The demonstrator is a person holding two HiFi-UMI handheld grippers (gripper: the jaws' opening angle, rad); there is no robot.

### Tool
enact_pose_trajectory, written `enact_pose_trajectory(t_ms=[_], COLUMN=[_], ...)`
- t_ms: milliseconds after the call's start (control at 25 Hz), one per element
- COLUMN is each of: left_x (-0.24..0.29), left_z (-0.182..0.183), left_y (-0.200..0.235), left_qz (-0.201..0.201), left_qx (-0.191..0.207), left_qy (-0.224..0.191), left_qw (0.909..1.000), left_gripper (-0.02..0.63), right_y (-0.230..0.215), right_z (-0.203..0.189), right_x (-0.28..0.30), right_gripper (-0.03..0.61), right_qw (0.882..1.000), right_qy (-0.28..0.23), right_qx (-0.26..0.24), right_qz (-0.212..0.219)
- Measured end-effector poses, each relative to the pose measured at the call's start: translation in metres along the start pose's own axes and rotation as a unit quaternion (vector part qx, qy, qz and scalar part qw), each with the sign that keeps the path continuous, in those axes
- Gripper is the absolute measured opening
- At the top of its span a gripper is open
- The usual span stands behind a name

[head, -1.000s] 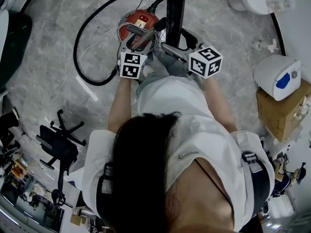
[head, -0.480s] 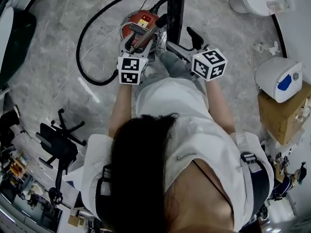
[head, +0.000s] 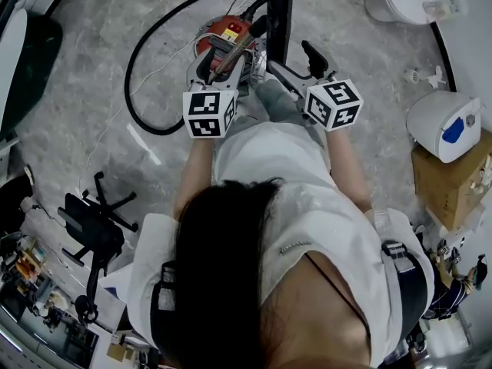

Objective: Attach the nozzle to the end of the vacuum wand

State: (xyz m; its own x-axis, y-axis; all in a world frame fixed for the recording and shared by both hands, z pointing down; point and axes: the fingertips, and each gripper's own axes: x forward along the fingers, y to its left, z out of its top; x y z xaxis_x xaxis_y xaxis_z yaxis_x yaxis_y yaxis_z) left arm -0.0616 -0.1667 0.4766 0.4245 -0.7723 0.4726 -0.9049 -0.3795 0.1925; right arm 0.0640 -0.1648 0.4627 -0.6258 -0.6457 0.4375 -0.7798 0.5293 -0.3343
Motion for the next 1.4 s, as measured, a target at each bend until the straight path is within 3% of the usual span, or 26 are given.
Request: enact_pose_trajectory(t_ms=[200, 480, 760, 800, 880, 1280, 1400], left_x=[-0.013, -0.023, -0.028, -0.029, -0.03, -0.04, -0.044], left_z=[0.01, 0.03, 0.033, 0.033, 0.034, 0.049, 0.05], left_y=[-0.004, -0.017, -0.018, -0.018, -0.018, -0.02, -0.023], left_qz=[0.003, -0.005, 0.019, 0.022, 0.027, 0.039, 0.04], left_qx=[-0.008, 0.0, 0.004, 0.006, 0.007, -0.006, -0.008], left_qy=[-0.021, -0.045, -0.054, -0.055, -0.058, -0.075, -0.075], left_qw=[0.9997, 0.999, 0.9983, 0.9982, 0.998, 0.9964, 0.9963], left_gripper=[0.261, 0.167, 0.097, 0.083, 0.078, 0.025, 0.008], right_y=[0.006, 0.026, 0.04, 0.039, 0.038, 0.045, 0.046], right_z=[0.01, 0.015, 0.022, 0.023, 0.025, 0.034, 0.032], right_x=[-0.009, -0.009, -0.002, -0.002, -0.003, -0.008, -0.01], right_gripper=[0.426, 0.425, 0.414, 0.381, 0.138, 0.023, 0.015], right_qw=[0.999, 0.999, 0.999, 0.999, 0.998, 0.996, 0.996], right_qy=[-0.029, -0.037, -0.039, -0.041, -0.044, -0.051, -0.047], right_qx=[-0.015, -0.026, -0.033, -0.034, -0.035, -0.047, -0.04], right_qz=[-0.015, 0.005, -0.001, -0.009, -0.029, -0.064, -0.071])
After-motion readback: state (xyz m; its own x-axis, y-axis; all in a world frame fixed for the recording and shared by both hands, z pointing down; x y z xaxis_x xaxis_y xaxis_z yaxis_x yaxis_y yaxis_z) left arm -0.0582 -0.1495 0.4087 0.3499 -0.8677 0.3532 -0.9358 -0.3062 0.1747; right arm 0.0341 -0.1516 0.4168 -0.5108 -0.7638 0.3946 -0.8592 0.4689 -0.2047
